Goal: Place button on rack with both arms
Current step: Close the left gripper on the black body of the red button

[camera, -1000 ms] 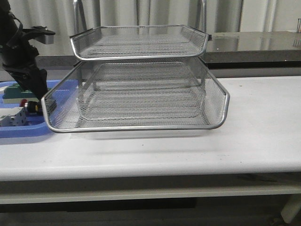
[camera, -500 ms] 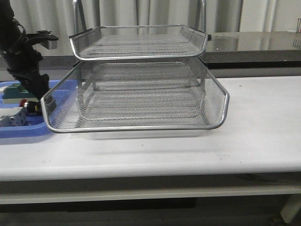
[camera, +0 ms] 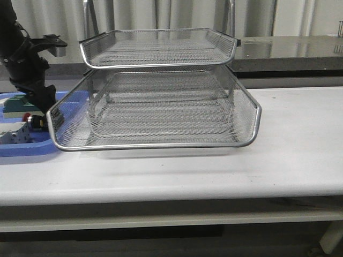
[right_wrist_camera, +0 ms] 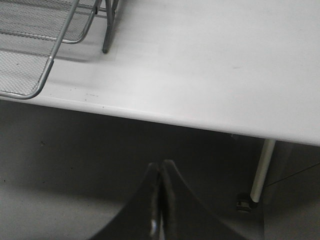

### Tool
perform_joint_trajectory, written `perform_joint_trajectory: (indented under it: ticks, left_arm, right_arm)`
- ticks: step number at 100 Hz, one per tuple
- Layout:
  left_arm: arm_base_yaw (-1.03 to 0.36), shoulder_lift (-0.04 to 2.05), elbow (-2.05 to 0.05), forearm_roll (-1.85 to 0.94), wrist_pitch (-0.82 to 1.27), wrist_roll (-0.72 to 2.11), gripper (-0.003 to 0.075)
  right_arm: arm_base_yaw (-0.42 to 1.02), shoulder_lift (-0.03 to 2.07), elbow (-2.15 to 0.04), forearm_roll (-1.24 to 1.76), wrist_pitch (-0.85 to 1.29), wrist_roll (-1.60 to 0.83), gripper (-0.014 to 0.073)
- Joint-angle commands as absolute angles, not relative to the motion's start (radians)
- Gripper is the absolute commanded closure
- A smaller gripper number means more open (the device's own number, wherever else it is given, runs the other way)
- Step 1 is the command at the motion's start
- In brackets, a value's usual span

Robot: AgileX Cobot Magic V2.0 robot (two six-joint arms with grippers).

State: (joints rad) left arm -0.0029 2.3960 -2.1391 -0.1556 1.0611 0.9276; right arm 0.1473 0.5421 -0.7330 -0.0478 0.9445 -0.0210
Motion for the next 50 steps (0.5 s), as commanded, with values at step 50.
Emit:
perform_joint_trajectory:
  ticks: [50]
  left_arm:
    - [-0.005,2.396,-2.177,-0.194,1.033,0.931,0.0143]
  right_arm:
    - [0.147,0.544,-0.764,-0.051,0.883,-0.024,0.0662]
